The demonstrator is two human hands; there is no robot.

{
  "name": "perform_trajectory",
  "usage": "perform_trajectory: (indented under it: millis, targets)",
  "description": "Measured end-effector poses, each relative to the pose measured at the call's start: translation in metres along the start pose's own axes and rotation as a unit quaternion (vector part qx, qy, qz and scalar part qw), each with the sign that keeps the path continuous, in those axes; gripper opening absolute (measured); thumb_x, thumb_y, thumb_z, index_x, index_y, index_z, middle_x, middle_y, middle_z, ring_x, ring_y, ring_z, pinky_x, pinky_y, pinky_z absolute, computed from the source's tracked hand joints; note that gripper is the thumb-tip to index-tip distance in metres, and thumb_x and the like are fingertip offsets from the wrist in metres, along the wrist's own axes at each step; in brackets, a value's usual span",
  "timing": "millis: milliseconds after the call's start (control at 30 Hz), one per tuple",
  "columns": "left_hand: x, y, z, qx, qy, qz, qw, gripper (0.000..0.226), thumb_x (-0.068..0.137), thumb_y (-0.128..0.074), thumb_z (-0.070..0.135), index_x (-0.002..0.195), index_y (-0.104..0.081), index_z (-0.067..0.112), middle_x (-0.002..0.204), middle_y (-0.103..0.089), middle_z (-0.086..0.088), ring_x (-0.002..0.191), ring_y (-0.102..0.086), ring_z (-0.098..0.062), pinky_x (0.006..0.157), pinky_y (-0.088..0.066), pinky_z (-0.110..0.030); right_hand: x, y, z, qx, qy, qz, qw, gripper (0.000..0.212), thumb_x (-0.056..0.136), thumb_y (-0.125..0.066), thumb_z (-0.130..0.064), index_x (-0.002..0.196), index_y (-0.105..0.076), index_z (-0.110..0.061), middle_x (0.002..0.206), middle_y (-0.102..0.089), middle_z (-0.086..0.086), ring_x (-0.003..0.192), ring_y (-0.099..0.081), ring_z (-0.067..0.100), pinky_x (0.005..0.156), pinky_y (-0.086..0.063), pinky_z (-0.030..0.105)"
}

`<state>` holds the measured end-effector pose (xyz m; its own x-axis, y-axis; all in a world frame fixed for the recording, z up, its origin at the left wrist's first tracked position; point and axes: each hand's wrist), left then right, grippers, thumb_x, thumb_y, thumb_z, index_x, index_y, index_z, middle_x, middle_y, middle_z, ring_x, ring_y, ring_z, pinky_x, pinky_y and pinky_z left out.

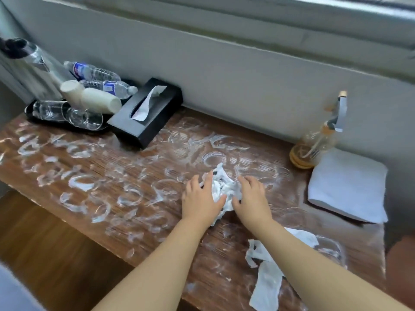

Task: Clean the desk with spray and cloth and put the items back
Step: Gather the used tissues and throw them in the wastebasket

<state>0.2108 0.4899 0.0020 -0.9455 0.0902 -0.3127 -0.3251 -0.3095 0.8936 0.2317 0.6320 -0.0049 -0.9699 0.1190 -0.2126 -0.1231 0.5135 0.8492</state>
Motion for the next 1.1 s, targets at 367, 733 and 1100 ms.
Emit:
perform_trajectory:
  millis: [367,733,1100]
  targets:
    - [0.002,-0.015,0.021,-0.293,0.003,-0.005,0.956,0.039,0.1,-0.045,0.022,0.139,-0.046,0.028,0.136,-0.044,-0.002,0.112,-0.055,-0.026,0.092,-0.048,-0.038,-0.002,-0.027,-0.035,0.391,-0.128,0.02,0.911,0.031,0.096,-0.041,-0.015,0.12,-0.059,-0.025,0.115,-0.064,-0.001,0.108,-0.059,0.014,0.094,-0.048,0.033]
    - [-0.034,0.009,0.036,-0.334,0.006,0.049,0.941,0.028,0.1,-0.053,0.029,0.126,-0.059,0.019,0.122,-0.062,-0.004,0.102,-0.058,-0.021,0.08,-0.039,-0.028,-0.053,0.031,0.015,0.308,-0.093,0.142,0.936,0.024,0.1,-0.042,-0.021,0.105,-0.064,-0.028,0.1,-0.065,-0.011,0.094,-0.059,0.003,0.081,-0.048,0.026]
    - [-0.142,-0.086,0.066,-0.196,-0.093,-0.05,0.975,0.054,0.1,-0.038,0.049,0.152,-0.029,0.034,0.161,-0.021,0.006,0.15,-0.016,-0.016,0.119,-0.023,-0.034,-0.169,0.006,0.118,0.224,-0.185,0.167,0.942,0.044,0.102,-0.035,-0.038,0.146,-0.035,-0.031,0.152,-0.026,-0.018,0.144,-0.014,0.006,0.117,-0.01,0.028]
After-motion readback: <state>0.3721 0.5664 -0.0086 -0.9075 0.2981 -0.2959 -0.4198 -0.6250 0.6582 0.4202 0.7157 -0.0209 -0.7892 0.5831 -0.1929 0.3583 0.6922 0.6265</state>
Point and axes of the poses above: each hand's wrist, its own x-axis towards the middle knuckle, its own y-axis out of the back of the hand, z = x × y
